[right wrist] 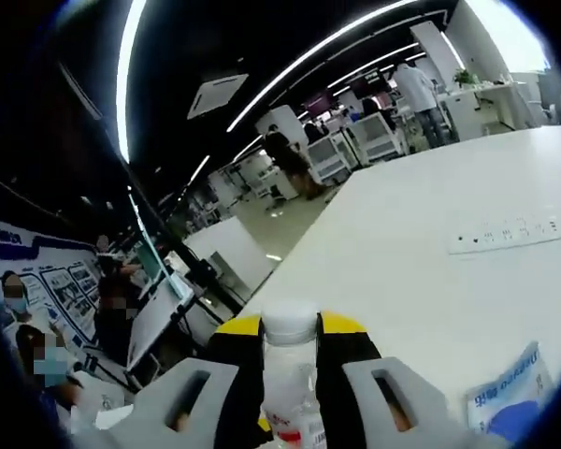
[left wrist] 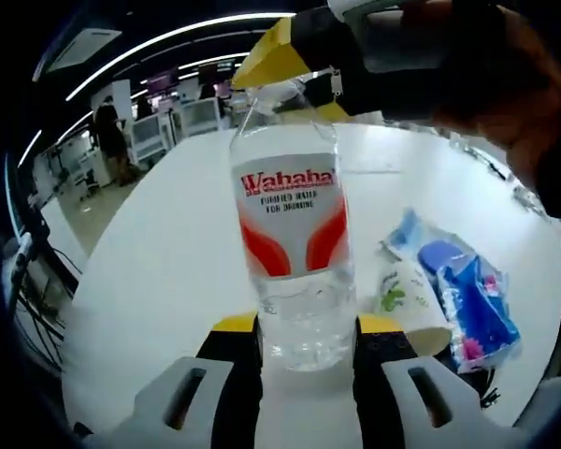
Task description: Arrange the tabletop items into an orderly group along one side of the table until the central work area is clear of visible clutter.
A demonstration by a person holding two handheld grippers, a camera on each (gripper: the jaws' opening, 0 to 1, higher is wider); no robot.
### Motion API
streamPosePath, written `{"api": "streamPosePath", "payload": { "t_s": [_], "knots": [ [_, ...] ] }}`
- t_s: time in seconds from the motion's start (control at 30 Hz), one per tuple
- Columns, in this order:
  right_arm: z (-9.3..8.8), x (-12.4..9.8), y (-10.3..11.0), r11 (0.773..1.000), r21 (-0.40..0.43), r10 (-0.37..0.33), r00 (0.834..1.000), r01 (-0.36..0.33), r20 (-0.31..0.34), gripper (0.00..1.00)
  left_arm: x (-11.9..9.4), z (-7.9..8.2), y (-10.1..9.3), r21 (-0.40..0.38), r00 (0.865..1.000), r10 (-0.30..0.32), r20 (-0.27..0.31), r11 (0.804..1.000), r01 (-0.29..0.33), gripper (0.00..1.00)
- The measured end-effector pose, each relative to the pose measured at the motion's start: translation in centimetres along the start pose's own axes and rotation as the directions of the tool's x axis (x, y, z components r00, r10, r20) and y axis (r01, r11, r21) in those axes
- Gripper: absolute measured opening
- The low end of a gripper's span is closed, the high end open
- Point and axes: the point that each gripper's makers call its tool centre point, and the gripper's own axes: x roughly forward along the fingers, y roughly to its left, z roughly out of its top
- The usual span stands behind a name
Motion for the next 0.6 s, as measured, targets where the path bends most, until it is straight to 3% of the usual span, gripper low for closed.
{"api": "streamPosePath", "payload": {
  "t_s": [0.3, 0.6],
  "knots": [
    [1.2, 0.3, 0.6, 0.998, -0.055, 0.043, 0.998, -0.040, 0.052, 0.16, 0.8, 1.2, 0.5, 0.008, 1.000, 0.002, 0.031, 1.000, -0.002, 0.33],
    [2.5, 0.6, 0.6, 0.984, -0.168, 0.077, 0.993, -0.062, 0.085, 0.16, 2.3, 2.7, 1.3, 0.050, 0.996, 0.026, 0.081, 0.998, -0.030, 0.33]
  ]
}}
